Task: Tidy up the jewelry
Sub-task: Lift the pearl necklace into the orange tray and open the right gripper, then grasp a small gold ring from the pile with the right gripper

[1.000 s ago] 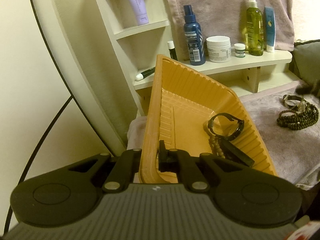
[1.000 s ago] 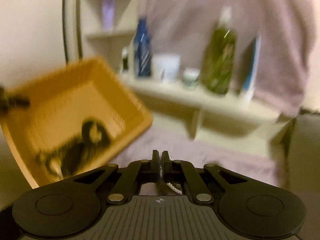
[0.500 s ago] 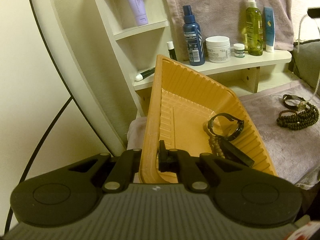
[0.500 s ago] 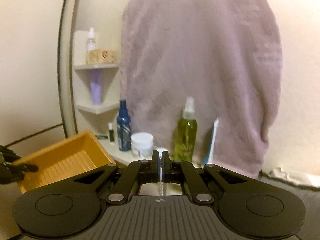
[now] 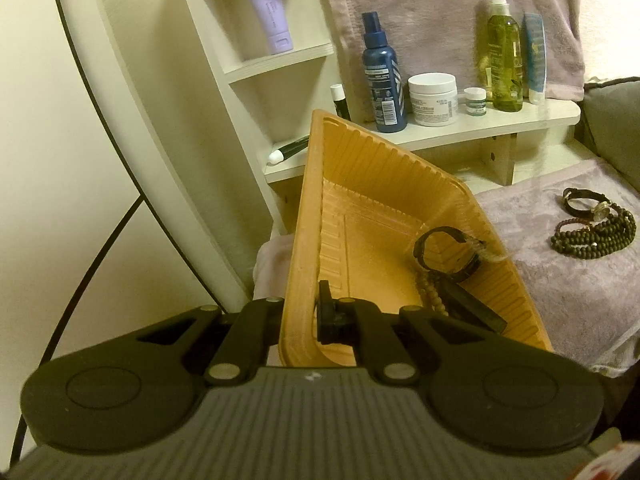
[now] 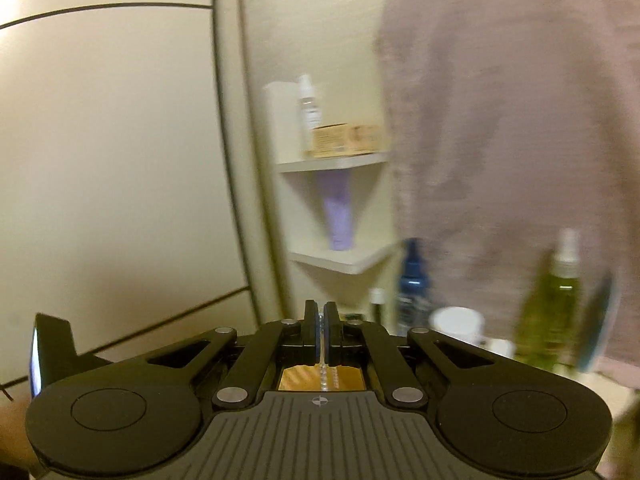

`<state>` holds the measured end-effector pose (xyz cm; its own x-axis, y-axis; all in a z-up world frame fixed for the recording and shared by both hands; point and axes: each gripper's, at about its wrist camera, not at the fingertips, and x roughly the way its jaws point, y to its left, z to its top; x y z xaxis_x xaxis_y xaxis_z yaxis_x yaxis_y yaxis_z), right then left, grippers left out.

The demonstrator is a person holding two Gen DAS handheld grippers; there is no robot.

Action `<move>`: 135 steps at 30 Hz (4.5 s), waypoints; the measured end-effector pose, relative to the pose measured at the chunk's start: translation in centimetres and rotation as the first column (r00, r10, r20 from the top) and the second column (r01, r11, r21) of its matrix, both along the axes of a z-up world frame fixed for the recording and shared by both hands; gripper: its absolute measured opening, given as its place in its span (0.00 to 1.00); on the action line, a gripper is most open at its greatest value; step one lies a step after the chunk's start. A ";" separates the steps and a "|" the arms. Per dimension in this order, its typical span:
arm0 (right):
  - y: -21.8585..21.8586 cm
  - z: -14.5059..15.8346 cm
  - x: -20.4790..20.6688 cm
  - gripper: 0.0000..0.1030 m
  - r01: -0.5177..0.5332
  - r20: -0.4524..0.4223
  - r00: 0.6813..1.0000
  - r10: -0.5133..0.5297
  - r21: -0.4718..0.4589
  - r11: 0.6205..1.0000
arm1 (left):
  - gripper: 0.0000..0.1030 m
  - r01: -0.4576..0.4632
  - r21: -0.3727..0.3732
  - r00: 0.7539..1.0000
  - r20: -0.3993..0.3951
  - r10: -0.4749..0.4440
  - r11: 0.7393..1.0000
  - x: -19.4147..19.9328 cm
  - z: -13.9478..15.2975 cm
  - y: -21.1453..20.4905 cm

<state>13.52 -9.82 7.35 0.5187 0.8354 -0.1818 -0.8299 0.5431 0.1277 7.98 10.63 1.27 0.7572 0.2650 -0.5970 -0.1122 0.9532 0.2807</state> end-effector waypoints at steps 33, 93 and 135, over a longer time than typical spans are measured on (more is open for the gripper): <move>-3.6 -11.0 4.1 0.41 0.165 -0.319 0.933 -0.168 -0.038 0.986 | 0.04 -0.003 -0.006 1.000 0.002 0.003 1.000 0.0 0.0 0.0; -8.0 -19.1 6.9 0.01 0.304 -0.093 0.921 -0.379 -0.441 0.845 | 0.04 -0.009 0.006 1.000 -0.020 0.010 1.000 0.1 -0.3 0.2; -8.0 -17.9 7.2 0.00 0.353 -0.154 0.887 -0.435 -0.382 0.854 | 0.04 -0.018 -0.008 1.000 -0.017 0.017 1.000 0.1 -0.2 0.3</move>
